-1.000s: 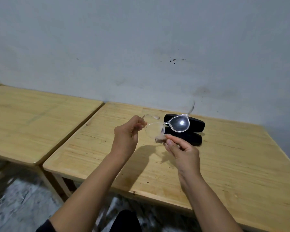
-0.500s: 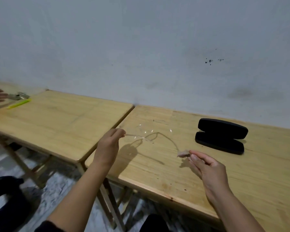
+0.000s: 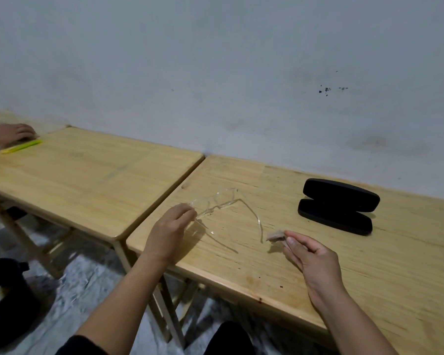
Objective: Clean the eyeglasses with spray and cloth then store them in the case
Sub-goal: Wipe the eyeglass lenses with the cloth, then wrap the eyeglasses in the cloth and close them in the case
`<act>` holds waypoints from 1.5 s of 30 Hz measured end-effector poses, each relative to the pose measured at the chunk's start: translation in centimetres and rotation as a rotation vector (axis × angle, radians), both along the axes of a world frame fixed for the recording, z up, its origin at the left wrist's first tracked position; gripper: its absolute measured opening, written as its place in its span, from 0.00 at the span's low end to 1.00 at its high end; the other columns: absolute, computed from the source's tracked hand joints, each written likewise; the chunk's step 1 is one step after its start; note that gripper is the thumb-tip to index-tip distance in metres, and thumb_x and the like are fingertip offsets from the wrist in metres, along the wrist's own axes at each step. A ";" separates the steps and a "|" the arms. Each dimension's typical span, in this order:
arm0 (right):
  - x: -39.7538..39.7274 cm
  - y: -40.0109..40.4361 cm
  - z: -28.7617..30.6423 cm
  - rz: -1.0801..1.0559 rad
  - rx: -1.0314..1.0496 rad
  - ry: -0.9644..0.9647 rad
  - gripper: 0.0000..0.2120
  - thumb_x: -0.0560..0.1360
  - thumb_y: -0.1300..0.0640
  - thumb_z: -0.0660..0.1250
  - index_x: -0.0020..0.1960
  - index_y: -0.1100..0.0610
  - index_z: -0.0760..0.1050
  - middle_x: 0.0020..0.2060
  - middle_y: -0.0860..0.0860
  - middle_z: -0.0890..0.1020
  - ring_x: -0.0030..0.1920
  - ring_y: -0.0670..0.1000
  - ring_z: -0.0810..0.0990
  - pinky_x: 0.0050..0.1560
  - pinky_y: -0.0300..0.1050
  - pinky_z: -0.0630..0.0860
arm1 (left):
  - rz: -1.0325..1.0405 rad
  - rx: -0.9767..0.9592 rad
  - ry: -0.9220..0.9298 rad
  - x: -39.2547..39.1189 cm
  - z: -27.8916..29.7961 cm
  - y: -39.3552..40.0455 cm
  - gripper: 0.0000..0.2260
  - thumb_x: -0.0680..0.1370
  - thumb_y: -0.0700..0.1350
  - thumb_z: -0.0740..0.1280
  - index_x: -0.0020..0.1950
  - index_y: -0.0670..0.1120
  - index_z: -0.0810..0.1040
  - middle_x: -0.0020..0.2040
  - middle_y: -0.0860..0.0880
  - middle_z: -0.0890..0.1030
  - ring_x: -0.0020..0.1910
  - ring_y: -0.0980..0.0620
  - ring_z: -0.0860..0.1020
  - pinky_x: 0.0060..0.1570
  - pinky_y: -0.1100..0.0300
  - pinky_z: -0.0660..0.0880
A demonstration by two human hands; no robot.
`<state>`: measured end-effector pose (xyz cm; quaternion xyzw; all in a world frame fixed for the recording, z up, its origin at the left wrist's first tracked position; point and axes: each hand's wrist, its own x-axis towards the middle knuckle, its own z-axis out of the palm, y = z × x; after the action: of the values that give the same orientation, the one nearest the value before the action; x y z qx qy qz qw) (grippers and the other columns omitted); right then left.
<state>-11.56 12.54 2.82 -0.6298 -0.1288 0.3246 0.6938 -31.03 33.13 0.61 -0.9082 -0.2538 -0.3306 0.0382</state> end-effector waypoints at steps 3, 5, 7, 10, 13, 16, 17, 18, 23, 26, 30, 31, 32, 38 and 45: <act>0.2 -0.2 0.2 -0.009 -0.002 -0.003 0.09 0.72 0.65 0.68 0.48 0.54 0.82 0.43 0.50 0.85 0.44 0.47 0.85 0.56 0.48 0.78 | -0.023 -0.005 0.019 0.4 -0.1 -0.1 0.17 0.62 0.31 0.76 0.49 0.40 0.81 0.49 0.40 0.83 0.50 0.42 0.82 0.46 0.50 0.80; 0.4 -0.4 0.3 -0.017 0.008 0.003 0.09 0.72 0.65 0.68 0.47 0.53 0.82 0.44 0.51 0.86 0.45 0.48 0.85 0.57 0.48 0.78 | -0.023 -0.011 0.017 0.5 -0.1 -0.2 0.19 0.62 0.31 0.76 0.52 0.40 0.81 0.51 0.40 0.83 0.53 0.42 0.81 0.50 0.48 0.78; 0.7 -0.7 0.5 -0.028 0.019 0.012 0.08 0.72 0.65 0.69 0.47 0.53 0.82 0.45 0.52 0.86 0.45 0.48 0.85 0.56 0.48 0.78 | -0.023 -0.017 0.003 0.5 0.1 -0.4 0.22 0.63 0.31 0.75 0.56 0.40 0.79 0.54 0.40 0.82 0.56 0.42 0.80 0.52 0.48 0.77; 1.2 -1.1 0.9 -0.044 0.031 0.012 0.08 0.72 0.64 0.69 0.47 0.54 0.82 0.45 0.53 0.85 0.45 0.48 0.85 0.55 0.48 0.79 | -0.055 -0.033 -0.083 1.6 0.9 -1.5 0.20 0.66 0.31 0.73 0.57 0.41 0.78 0.54 0.40 0.81 0.54 0.44 0.80 0.53 0.52 0.76; 1.7 -1.6 1.4 -0.060 0.056 0.010 0.08 0.72 0.64 0.69 0.49 0.54 0.82 0.46 0.54 0.85 0.46 0.49 0.85 0.53 0.46 0.80 | -0.140 -0.178 -0.236 4.8 2.2 -4.5 0.14 0.71 0.35 0.71 0.56 0.44 0.79 0.50 0.45 0.83 0.48 0.57 0.80 0.52 0.63 0.76; 2.3 -2.2 2.0 -0.079 0.103 0.016 0.10 0.72 0.65 0.69 0.52 0.56 0.81 0.48 0.55 0.84 0.47 0.50 0.85 0.50 0.43 0.81 | -0.263 -0.480 -0.282 8.9 3.3 -8.7 0.13 0.73 0.44 0.70 0.57 0.48 0.79 0.49 0.52 0.84 0.48 0.61 0.80 0.51 0.66 0.77; 2.5 -2.4 2.2 -0.086 0.110 0.015 0.10 0.72 0.64 0.69 0.53 0.57 0.80 0.48 0.55 0.84 0.47 0.50 0.85 0.50 0.43 0.81 | -0.302 -0.599 -0.272 10.2 3.6 -10.0 0.15 0.72 0.46 0.71 0.59 0.50 0.79 0.49 0.54 0.83 0.47 0.62 0.80 0.51 0.69 0.76; 2.8 -2.7 2.4 -0.092 0.116 0.011 0.11 0.73 0.64 0.69 0.54 0.57 0.80 0.48 0.55 0.84 0.47 0.49 0.85 0.50 0.42 0.81 | -0.326 -0.687 -0.258 11.4 3.7 -11.2 0.16 0.72 0.47 0.71 0.60 0.50 0.78 0.49 0.56 0.82 0.47 0.64 0.79 0.51 0.73 0.74; 4.7 -4.5 2.7 -0.112 0.102 -0.065 0.10 0.72 0.63 0.70 0.54 0.58 0.79 0.48 0.55 0.85 0.48 0.50 0.84 0.47 0.38 0.81 | -0.366 -0.778 -0.312 15.7 4.3 -14.2 0.06 0.74 0.43 0.70 0.48 0.51 0.82 0.40 0.59 0.83 0.41 0.68 0.78 0.40 0.77 0.70; 6.0 -5.5 2.7 -0.067 0.018 -0.117 0.08 0.72 0.58 0.71 0.51 0.54 0.81 0.46 0.53 0.86 0.49 0.52 0.84 0.51 0.46 0.80 | -0.341 -0.845 -0.324 17.1 5.1 -14.6 0.05 0.74 0.42 0.69 0.43 0.52 0.83 0.36 0.60 0.82 0.38 0.66 0.79 0.38 0.76 0.70; 7.3 -6.5 2.4 -0.140 -0.176 -0.314 0.07 0.70 0.52 0.71 0.48 0.45 0.81 0.46 0.45 0.85 0.50 0.46 0.82 0.55 0.51 0.79 | -0.284 -0.929 -0.278 18.4 5.8 -14.7 0.05 0.74 0.47 0.68 0.41 0.53 0.83 0.34 0.54 0.82 0.36 0.61 0.79 0.37 0.71 0.71; 7.4 -6.7 2.6 -0.179 -0.197 -0.366 0.06 0.70 0.51 0.71 0.47 0.44 0.81 0.46 0.44 0.84 0.50 0.45 0.81 0.54 0.52 0.79 | -0.282 -0.974 -0.276 18.8 6.0 -14.8 0.05 0.74 0.48 0.68 0.40 0.53 0.83 0.35 0.52 0.83 0.36 0.59 0.80 0.39 0.68 0.73; 7.5 -6.8 2.7 -0.207 -0.187 -0.404 0.06 0.69 0.51 0.71 0.46 0.44 0.81 0.45 0.43 0.84 0.49 0.44 0.81 0.52 0.51 0.80 | -0.286 -1.030 -0.286 19.0 6.0 -14.9 0.05 0.74 0.48 0.68 0.40 0.52 0.83 0.36 0.50 0.83 0.36 0.58 0.80 0.41 0.65 0.75; 7.2 -6.8 3.7 -0.099 -0.013 -0.485 0.08 0.69 0.60 0.73 0.45 0.50 0.83 0.40 0.48 0.85 0.42 0.44 0.82 0.43 0.38 0.77 | -0.363 -1.245 -0.316 19.7 6.3 -15.3 0.03 0.73 0.47 0.70 0.41 0.49 0.83 0.37 0.47 0.85 0.40 0.50 0.83 0.50 0.50 0.80; 8.2 -6.8 3.8 -0.142 0.064 -0.465 0.05 0.69 0.61 0.74 0.41 0.51 0.82 0.38 0.48 0.85 0.41 0.46 0.83 0.43 0.39 0.75 | -0.483 -1.279 -0.200 19.8 7.6 -15.1 0.04 0.73 0.46 0.70 0.46 0.47 0.83 0.38 0.47 0.82 0.40 0.54 0.81 0.54 0.52 0.78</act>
<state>-3.36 5.73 6.63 -0.6729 -0.2506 0.1170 0.6861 -11.24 18.05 8.23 -0.7486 -0.1917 -0.1972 -0.6033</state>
